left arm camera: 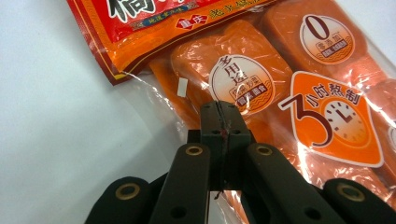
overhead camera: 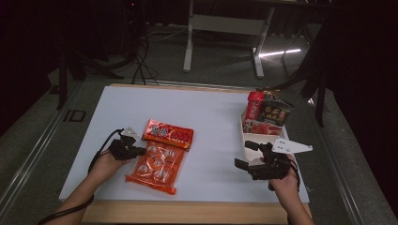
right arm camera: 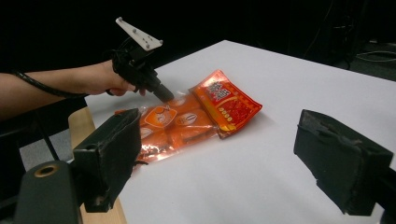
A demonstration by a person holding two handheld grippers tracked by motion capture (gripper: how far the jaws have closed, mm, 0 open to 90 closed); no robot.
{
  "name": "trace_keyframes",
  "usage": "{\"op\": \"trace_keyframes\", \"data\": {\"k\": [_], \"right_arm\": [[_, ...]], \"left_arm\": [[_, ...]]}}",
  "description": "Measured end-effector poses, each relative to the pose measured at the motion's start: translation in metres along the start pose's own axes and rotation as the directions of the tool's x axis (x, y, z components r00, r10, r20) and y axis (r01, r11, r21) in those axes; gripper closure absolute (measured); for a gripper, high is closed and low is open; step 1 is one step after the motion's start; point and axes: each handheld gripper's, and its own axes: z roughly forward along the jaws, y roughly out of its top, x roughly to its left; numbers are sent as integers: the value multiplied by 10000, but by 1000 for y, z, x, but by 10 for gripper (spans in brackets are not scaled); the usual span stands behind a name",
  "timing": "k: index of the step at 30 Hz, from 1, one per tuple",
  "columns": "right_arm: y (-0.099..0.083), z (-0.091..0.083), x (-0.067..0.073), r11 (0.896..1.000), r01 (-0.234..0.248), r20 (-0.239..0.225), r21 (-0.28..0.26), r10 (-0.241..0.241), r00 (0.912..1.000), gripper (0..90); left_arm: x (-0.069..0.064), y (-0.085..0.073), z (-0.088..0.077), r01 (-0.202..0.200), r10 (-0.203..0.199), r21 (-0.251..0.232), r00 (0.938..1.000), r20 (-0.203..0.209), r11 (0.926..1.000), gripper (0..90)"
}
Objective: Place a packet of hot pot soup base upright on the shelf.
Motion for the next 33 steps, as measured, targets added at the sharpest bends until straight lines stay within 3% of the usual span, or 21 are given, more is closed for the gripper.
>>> {"op": "trace_keyframes", "data": {"k": [11,16,19,24,33], "right_arm": [[1,-1,0,10000,28,32,-12,-28,10000,147],[2,-1,1,10000,47,8,-14,-47,10000,147],[1,-1,1,10000,3,1,-16,-3,10000,147],[1,0,1,10000,-10,-17,15,10,10000,147],[2,0,2,10000,60,-15,14,-60,10000,147]], "left_arm": [[-11,-21,-19,-304,296,537,9994,166,9981,900],[-13,-28,-19,-97,70,580,9989,465,9983,900],[-16,-27,-18,-85,65,522,9993,377,9986,900],[-23,-24,-14,-111,77,577,9983,578,9983,900],[-48,4,7,-675,620,471,9920,1099,9966,900]]}}
